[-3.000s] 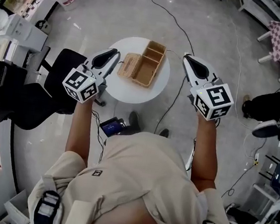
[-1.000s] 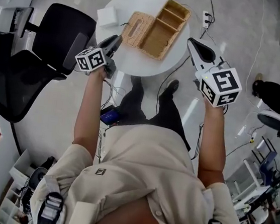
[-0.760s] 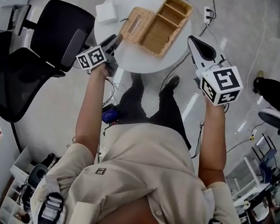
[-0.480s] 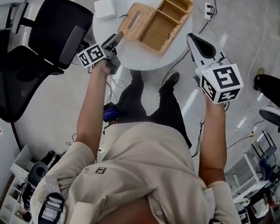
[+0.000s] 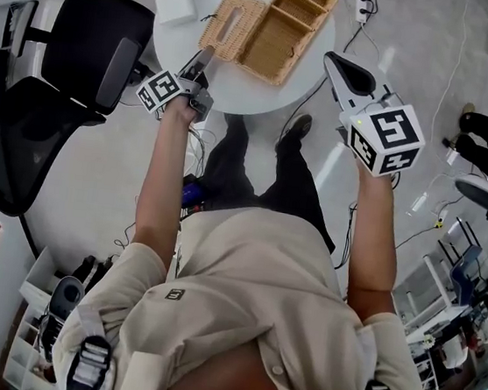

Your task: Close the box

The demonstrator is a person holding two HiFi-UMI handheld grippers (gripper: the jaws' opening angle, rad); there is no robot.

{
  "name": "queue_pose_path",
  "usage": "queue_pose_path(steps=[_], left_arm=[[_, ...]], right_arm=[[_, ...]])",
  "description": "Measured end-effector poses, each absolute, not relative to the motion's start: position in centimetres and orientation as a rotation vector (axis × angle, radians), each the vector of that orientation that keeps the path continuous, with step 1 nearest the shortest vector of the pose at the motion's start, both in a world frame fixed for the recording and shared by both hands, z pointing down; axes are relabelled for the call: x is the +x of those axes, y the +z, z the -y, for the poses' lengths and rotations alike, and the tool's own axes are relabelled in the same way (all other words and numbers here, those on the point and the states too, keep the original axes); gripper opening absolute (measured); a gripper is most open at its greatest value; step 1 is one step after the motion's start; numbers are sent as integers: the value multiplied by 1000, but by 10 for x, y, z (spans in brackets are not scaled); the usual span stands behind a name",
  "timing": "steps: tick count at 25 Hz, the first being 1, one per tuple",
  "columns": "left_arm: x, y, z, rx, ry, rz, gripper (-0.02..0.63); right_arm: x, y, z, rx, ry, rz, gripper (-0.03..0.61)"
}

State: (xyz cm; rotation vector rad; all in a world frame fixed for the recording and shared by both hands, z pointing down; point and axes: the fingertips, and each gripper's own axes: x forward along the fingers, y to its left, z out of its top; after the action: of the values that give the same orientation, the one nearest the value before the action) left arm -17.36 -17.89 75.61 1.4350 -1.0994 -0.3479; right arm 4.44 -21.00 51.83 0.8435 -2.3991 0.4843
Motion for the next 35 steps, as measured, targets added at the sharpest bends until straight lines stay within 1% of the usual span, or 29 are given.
queue_pose_path(steps=[1,5,11,15,23,35], left_arm=[[-175,757,178,1435,-346,1104,214],[-182,753,176,1446,-347,1127,135],[-192,734,176,1497,-346,1156,60],[-194,717,177,1552,-341,1165,46],[-189,684,173,1697,-285,1174,44],[-173,639,169,1954,-76,1211,44]], right_arm=[[44,520,210,843,487,2397,-6],[45,524,209,838,494,2389,-6],[49,524,207,836,492,2379,-6],[50,521,206,834,486,2376,-6],[52,514,202,841,477,2373,-6],[58,505,187,861,471,2362,-6]])
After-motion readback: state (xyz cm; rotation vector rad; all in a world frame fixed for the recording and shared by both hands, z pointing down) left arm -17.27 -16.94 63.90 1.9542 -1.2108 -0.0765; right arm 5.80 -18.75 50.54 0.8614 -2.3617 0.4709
